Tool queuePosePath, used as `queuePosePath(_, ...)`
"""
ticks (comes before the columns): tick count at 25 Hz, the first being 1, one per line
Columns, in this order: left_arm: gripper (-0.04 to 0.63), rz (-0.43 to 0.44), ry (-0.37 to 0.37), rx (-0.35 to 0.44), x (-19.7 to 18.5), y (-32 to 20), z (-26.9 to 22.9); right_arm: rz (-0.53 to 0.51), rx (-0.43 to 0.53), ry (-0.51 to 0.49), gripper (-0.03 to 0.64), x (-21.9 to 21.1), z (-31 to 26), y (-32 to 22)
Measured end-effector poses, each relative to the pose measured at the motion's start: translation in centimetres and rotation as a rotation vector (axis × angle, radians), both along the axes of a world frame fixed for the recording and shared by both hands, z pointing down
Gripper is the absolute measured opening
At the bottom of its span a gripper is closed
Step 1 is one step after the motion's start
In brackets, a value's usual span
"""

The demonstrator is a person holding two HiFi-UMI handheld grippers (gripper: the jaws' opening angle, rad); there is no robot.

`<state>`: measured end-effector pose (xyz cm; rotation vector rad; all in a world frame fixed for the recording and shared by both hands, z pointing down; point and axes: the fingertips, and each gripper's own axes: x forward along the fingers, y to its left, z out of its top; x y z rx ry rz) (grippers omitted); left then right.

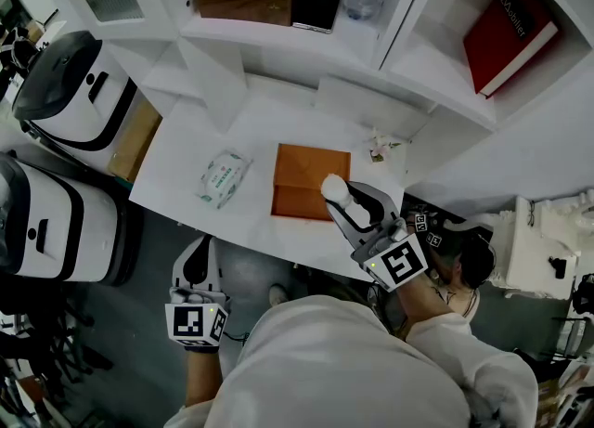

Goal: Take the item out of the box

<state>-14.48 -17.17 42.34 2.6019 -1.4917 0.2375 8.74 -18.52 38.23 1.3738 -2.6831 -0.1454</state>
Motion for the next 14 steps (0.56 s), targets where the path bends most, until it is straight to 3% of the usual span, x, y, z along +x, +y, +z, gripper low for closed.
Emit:
queuePosePath(9,0.005,-0.007,0.001,0.002,-0.1,0.1,0.0,-0.015,0.028,-0.005,0.167,-0.3,-0.3,-0.1)
queuePosePath(14,0.005,-0.010,0.000,0.002,-0.2,0.3,0.1,-0.013,-0.033,0.006,0.167,-0.3,0.6,0.2)
